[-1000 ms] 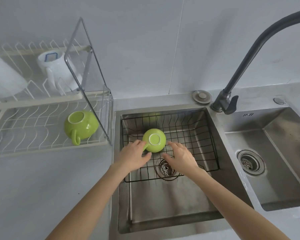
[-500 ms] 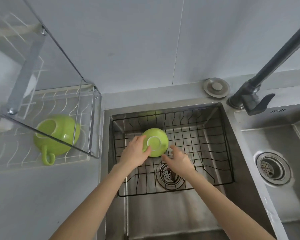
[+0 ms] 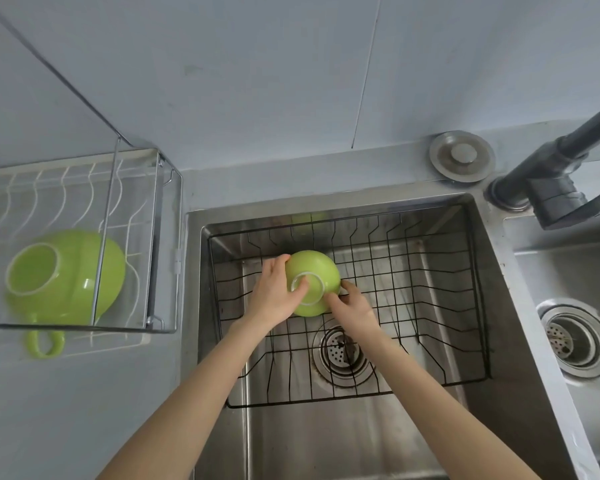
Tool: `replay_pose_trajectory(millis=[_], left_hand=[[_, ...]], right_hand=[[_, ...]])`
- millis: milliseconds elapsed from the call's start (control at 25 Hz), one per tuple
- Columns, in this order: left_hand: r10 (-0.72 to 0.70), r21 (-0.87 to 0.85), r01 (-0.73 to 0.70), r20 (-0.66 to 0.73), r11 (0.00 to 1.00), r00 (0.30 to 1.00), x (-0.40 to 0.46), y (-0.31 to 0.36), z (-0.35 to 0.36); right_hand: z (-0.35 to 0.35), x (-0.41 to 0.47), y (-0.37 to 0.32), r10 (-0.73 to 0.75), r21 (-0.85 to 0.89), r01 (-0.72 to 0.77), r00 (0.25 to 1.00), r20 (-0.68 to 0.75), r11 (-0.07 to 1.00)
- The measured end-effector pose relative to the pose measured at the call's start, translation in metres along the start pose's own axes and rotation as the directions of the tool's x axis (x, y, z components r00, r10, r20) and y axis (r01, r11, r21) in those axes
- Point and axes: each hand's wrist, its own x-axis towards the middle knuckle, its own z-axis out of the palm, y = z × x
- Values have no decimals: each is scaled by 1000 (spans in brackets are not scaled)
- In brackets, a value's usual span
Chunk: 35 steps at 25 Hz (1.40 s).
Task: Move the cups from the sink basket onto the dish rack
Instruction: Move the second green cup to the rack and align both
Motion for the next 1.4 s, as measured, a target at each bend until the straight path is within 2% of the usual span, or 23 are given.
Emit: replay_pose_trajectory(millis=[80, 360, 680, 840, 1040, 1200, 1280, 1400], left_hand=[[-5, -24, 5, -16, 1000, 1000, 0, -3, 0], [48, -107, -56, -80, 993, 996, -18, -5, -2], [58, -248, -65, -35, 967, 998, -70, -2, -18], [124, -309, -114, 14, 944, 992, -112, -6, -30], [207, -285, -182, 60, 941, 976, -157, -14, -46], [280, -206, -258, 87, 944, 956, -188, -20, -54], [323, -164, -308, 67, 937, 944, -202, -23, -55], [318, -187, -314, -9, 931, 948, -223, -29, -56]], right_hand=[[3, 1, 0, 15, 62, -14, 1000, -19, 998], [2, -18, -4, -24, -19, 24, 999, -22, 1000], [-20, -72, -4, -121, -89, 121, 993, 2, 989], [-27, -112, -1, -186, -146, 184, 983, 1, 972], [-25, -158, 2, -236, -84, 234, 971, -19, 969], [-20, -188, -2, -291, -115, 285, 955, -49, 952], [-14, -203, -5, -338, -153, 327, 940, -51, 933], [0, -222, -7, -395, -243, 375, 918, -39, 895]])
